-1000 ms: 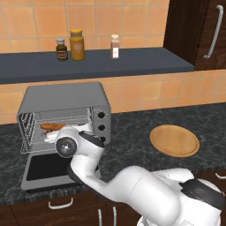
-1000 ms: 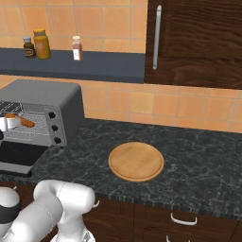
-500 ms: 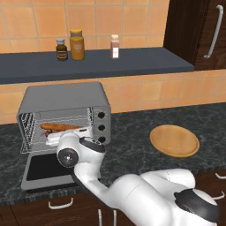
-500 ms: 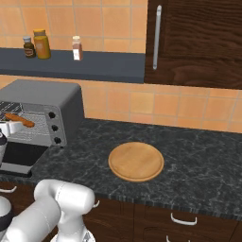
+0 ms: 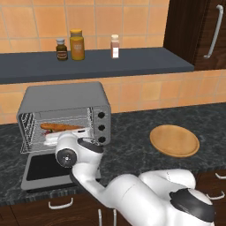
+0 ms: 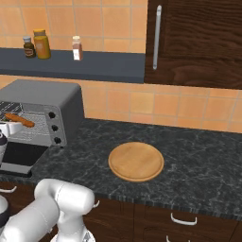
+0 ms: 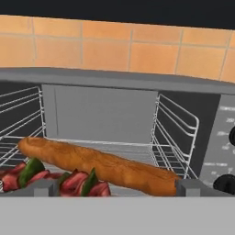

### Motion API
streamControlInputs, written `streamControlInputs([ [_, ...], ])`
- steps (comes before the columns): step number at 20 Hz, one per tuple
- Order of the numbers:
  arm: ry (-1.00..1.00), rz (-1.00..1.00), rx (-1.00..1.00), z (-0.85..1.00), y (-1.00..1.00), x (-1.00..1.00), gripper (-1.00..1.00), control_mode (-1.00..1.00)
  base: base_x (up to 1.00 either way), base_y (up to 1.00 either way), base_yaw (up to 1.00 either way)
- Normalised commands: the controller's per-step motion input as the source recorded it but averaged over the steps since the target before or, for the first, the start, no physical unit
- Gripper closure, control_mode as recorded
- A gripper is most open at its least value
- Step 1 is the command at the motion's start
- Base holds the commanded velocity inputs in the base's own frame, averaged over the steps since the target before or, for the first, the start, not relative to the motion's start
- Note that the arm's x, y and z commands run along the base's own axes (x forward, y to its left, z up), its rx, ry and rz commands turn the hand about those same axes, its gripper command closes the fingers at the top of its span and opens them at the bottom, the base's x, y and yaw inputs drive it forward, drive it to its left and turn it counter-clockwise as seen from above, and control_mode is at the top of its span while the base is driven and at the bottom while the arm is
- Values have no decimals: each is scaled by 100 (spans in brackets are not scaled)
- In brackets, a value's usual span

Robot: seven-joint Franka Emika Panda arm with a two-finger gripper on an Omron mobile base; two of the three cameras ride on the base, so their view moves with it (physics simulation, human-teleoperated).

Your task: Pick up the kebab skewer and baguette bread, and place them inside the toaster oven. Close the toaster oven door and start by setting the timer.

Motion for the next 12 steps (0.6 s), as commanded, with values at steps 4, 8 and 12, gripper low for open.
streamControlInputs([
  [4, 0, 0, 10, -20, 12, 0, -100, -100, 0, 0, 0],
  [8, 0, 0, 10, -27, 4, 0, -100, -100, 0, 0, 0],
  [12, 2, 0, 0, -4, 8, -16, -100, -100, 0, 0, 0],
])
